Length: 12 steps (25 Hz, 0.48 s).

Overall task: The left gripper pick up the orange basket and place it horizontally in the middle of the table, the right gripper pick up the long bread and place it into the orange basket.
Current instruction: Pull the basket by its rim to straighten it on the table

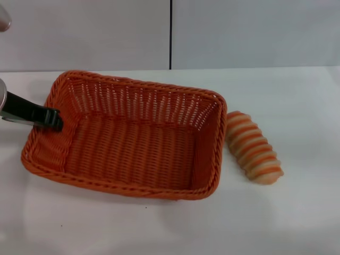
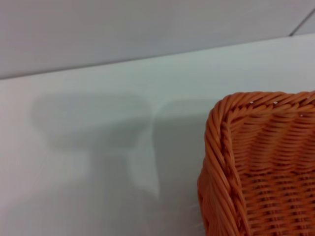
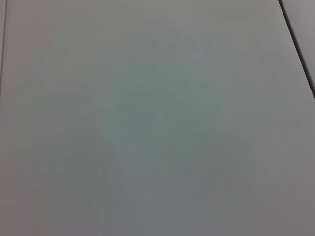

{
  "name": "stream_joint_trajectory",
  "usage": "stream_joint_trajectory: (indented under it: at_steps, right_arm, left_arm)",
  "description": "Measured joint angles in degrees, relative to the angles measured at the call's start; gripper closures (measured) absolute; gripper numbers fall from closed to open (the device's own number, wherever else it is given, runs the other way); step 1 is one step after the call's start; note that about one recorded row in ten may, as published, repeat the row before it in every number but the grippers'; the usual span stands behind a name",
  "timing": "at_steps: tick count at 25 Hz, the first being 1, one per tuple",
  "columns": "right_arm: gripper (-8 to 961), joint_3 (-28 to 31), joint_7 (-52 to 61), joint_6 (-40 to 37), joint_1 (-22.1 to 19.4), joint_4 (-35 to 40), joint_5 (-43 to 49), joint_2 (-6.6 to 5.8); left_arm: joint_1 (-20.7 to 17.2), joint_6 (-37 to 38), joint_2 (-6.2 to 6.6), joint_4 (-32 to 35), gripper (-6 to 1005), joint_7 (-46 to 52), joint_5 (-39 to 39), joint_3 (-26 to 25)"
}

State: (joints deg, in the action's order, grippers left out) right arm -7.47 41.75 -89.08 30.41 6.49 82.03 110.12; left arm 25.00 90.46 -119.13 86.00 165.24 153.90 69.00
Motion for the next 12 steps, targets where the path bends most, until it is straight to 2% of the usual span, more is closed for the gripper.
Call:
stream_joint_trajectory:
  at_steps: [7, 12]
  right_arm:
    - [407, 0.0, 0.0, 0.4, 0.2, 0.7, -0.3, 0.66]
    - [408, 0.0, 0.0, 0.4, 0.5, 0.7, -0.2, 0.82]
  left_arm:
    - [0.0, 0.8, 0.46, 0.5, 852, -0.2, 0.1, 3.7]
    - [1.3, 2.5, 0.43, 0.3, 846, -0.2, 0.2, 3.3]
